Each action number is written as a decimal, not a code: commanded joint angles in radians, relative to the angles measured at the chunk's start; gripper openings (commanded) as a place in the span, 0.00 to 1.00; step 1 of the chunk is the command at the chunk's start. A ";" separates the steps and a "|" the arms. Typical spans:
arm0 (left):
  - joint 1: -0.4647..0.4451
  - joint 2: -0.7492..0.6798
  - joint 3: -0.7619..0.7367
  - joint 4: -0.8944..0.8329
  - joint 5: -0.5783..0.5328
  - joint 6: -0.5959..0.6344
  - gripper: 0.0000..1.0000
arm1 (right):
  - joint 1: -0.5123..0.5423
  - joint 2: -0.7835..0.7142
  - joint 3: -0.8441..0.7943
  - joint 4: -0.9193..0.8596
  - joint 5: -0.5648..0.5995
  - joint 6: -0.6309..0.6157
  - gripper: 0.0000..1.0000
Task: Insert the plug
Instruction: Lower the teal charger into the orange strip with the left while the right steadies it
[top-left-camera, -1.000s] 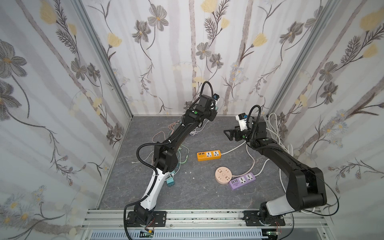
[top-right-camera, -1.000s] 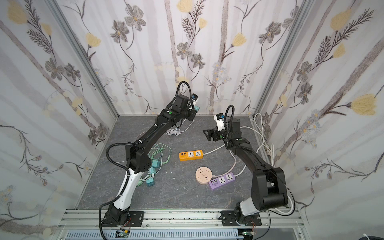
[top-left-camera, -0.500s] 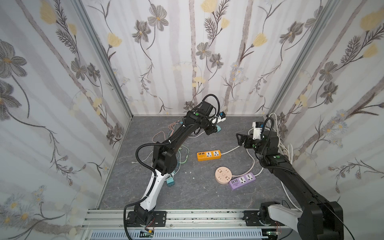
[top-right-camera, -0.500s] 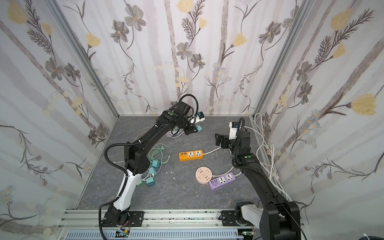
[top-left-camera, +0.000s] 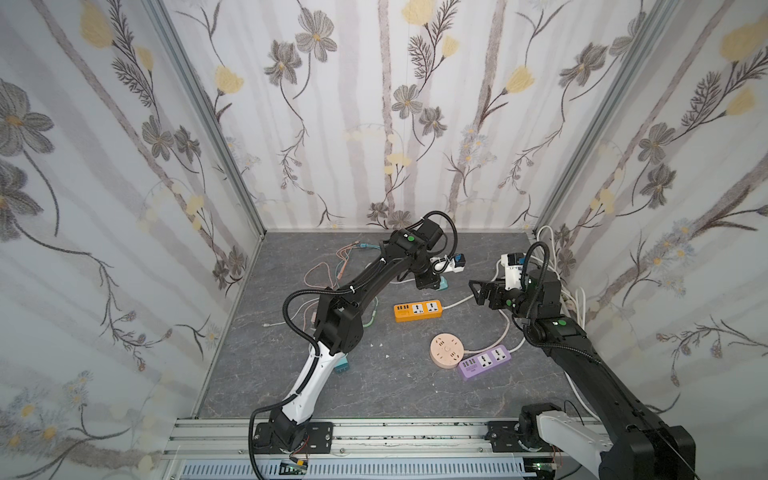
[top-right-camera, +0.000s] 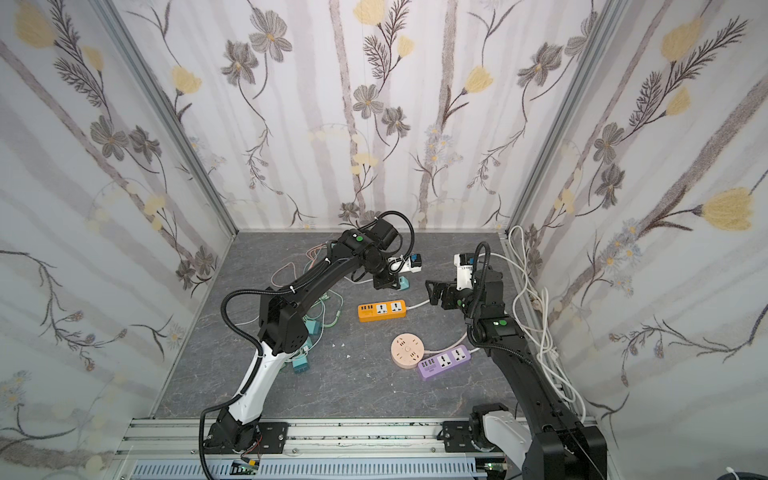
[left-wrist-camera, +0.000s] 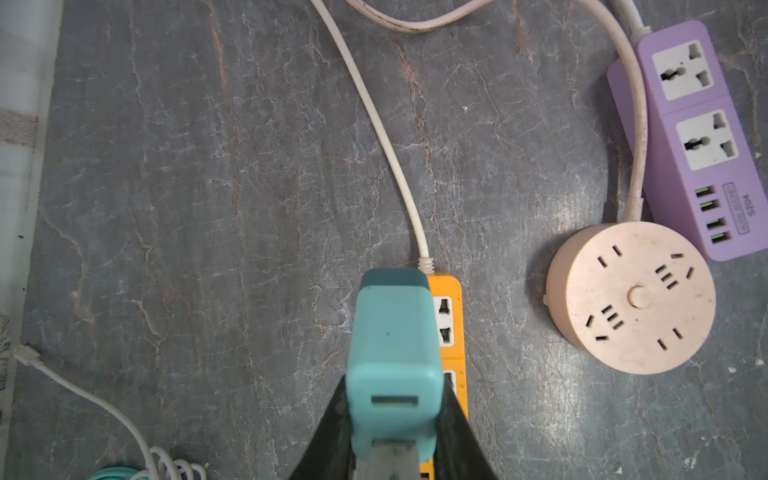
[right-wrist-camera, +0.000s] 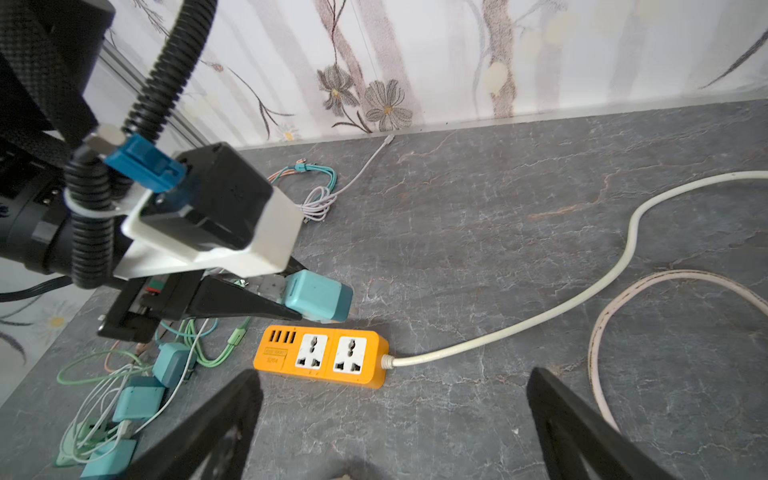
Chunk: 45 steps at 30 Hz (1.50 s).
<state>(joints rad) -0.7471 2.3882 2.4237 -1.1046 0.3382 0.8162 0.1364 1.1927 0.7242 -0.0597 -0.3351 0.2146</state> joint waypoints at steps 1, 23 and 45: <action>-0.013 0.018 0.008 -0.066 -0.031 0.039 0.00 | 0.000 -0.014 -0.006 -0.014 -0.004 -0.003 0.99; -0.072 0.162 0.159 -0.249 -0.202 0.090 0.00 | 0.000 0.009 0.009 -0.025 0.053 0.017 0.99; -0.082 0.202 0.209 -0.276 -0.235 0.080 0.00 | 0.000 0.015 0.014 -0.042 0.060 0.016 1.00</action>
<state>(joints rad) -0.8284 2.5732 2.6263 -1.3712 0.1158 0.8890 0.1356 1.2091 0.7311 -0.1020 -0.2882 0.2279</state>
